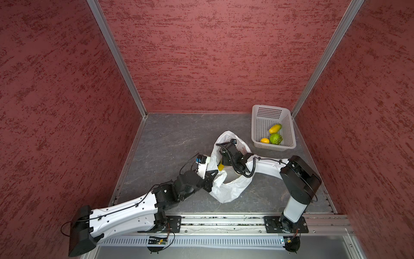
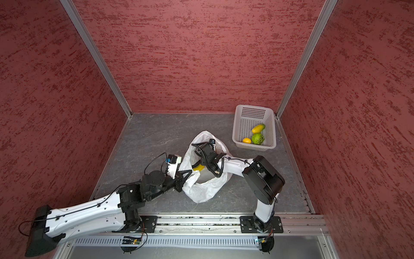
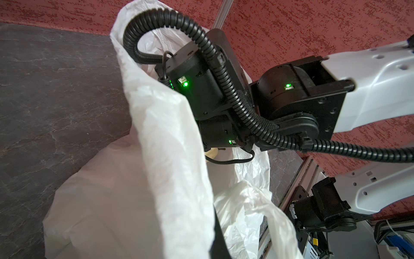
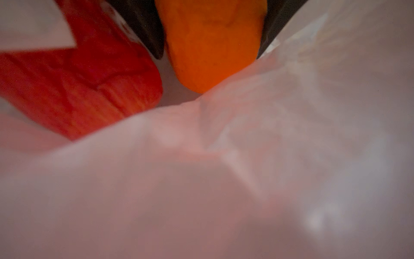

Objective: Untie the knot of the plastic bag and take out the fruit
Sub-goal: Pick up the fruit from the plastic bag.

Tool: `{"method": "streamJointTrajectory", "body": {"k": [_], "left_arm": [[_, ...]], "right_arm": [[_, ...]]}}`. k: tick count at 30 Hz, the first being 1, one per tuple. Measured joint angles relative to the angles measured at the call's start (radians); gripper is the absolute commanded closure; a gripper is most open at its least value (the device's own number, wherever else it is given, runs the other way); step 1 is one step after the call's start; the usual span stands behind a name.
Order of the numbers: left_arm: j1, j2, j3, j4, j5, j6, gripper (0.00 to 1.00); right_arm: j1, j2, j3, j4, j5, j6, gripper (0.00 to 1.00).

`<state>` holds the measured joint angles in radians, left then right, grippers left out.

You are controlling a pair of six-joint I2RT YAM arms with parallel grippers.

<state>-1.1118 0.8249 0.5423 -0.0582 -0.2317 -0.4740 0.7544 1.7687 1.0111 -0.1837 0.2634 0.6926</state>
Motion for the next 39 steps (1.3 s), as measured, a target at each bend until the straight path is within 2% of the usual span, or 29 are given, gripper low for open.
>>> {"method": "streamJointTrajectory", "body": {"k": [19, 29, 39], "left_arm": [[0.007, 0.000, 0.000, 0.014, -0.013, 0.000, 1.00], [0.009, 0.000, 0.000, 0.015, -0.013, 0.000, 1.00], [0.018, 0.003, 0.000, 0.016, -0.012, 0.000, 1.00]], "right_arm": [[0.001, -0.285, -0.173, 0.008, -0.199, 0.003, 0.47], [0.020, -0.377, -0.176, -0.006, -0.264, 0.010, 0.47], [0.036, -0.516, -0.112, -0.146, -0.289, 0.011, 0.47]]}}
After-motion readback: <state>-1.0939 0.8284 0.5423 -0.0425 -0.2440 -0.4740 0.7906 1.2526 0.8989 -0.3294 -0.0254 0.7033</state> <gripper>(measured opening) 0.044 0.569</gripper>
